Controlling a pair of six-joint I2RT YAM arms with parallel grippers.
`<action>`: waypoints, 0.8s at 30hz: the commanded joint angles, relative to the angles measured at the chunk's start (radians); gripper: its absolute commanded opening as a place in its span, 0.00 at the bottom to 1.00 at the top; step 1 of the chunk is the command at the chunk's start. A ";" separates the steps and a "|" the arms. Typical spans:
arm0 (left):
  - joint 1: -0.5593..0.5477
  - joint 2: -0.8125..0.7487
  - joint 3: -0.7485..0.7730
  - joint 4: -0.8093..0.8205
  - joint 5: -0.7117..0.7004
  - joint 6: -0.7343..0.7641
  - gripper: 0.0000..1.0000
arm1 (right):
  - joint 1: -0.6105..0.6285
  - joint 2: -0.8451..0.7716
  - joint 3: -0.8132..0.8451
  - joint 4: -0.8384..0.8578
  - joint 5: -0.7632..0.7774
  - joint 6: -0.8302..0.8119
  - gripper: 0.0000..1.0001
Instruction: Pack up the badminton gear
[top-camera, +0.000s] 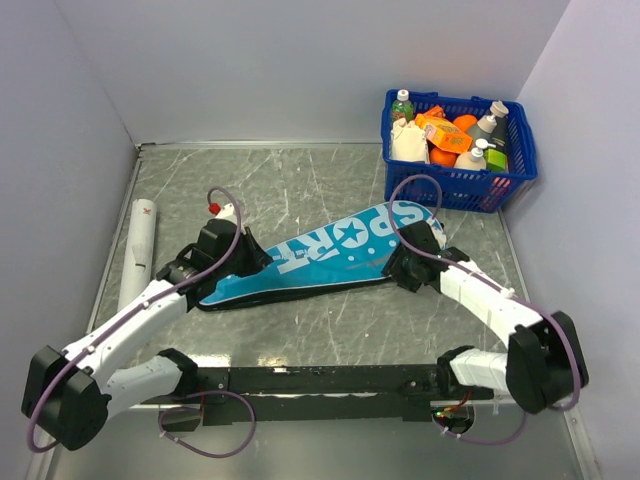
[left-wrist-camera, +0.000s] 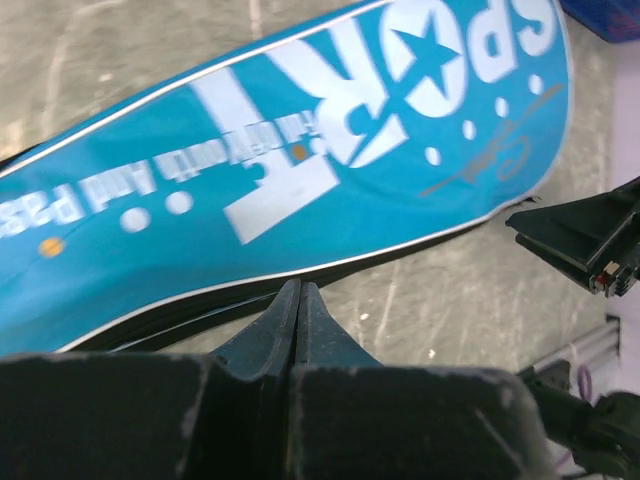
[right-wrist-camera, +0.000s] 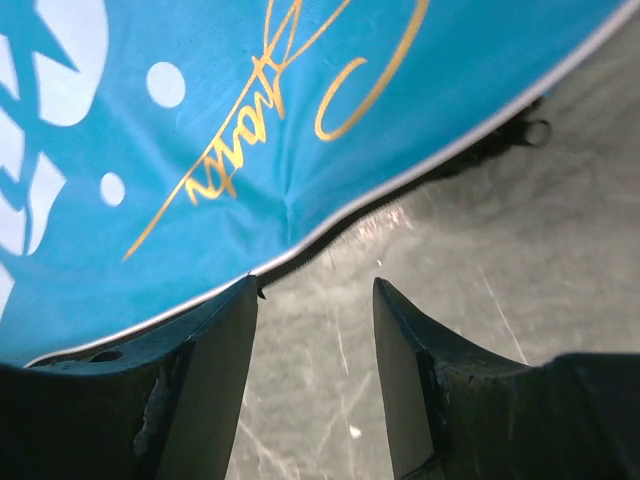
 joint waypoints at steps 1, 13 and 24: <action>0.004 0.046 0.013 0.077 0.099 0.042 0.01 | -0.039 -0.081 0.059 -0.164 0.089 -0.017 0.57; 0.007 0.187 -0.012 0.267 0.115 0.040 0.01 | -0.257 -0.092 0.043 -0.146 0.081 -0.081 0.47; 0.008 0.304 -0.056 0.347 0.039 -0.033 0.01 | -0.286 0.012 0.050 -0.072 0.030 -0.092 0.39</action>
